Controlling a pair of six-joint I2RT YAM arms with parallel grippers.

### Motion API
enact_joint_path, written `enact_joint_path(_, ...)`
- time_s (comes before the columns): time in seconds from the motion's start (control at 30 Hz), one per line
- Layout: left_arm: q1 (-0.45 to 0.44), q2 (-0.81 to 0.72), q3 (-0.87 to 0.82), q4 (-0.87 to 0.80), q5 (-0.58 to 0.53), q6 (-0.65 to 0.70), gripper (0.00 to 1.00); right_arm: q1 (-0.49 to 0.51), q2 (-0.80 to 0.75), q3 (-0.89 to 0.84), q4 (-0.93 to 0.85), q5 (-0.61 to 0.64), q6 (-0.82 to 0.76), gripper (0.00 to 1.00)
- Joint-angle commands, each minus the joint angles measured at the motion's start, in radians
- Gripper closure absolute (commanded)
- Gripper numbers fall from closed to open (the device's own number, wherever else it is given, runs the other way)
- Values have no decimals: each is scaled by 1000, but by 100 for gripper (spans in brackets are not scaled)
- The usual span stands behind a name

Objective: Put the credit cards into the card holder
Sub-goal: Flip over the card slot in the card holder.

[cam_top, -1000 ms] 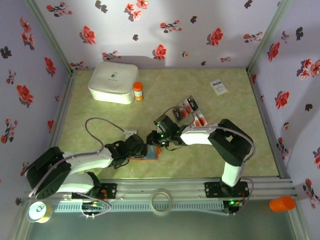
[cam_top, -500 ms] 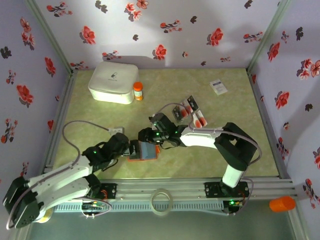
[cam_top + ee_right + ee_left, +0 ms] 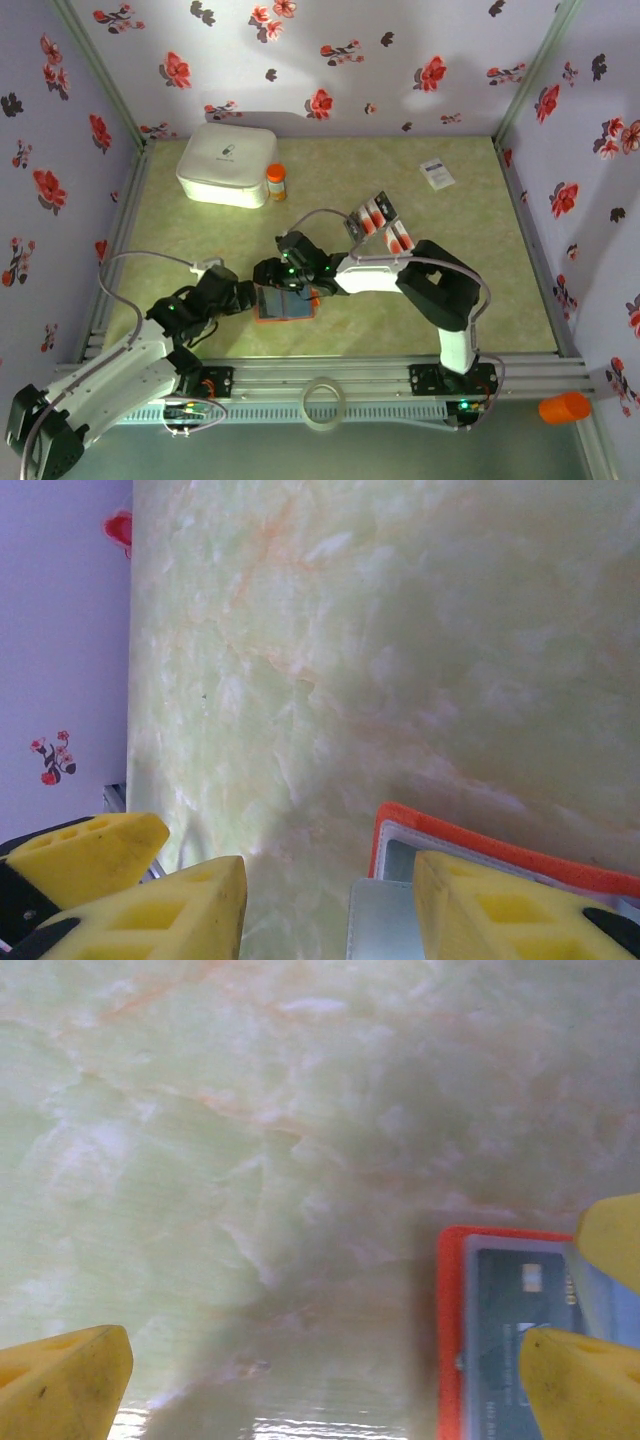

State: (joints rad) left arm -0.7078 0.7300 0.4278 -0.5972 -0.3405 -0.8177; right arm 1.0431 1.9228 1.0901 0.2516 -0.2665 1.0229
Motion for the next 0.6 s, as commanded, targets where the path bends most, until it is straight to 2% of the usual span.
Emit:
enact_joint_path(0.0,10,-12,16,124,-32,-47,0,49,62,-5,-21,-46,8,52)
enact_joint_path(0.57,13,-12,9,119,-23,-54,0,44,105,-34,61,-53,41,53)
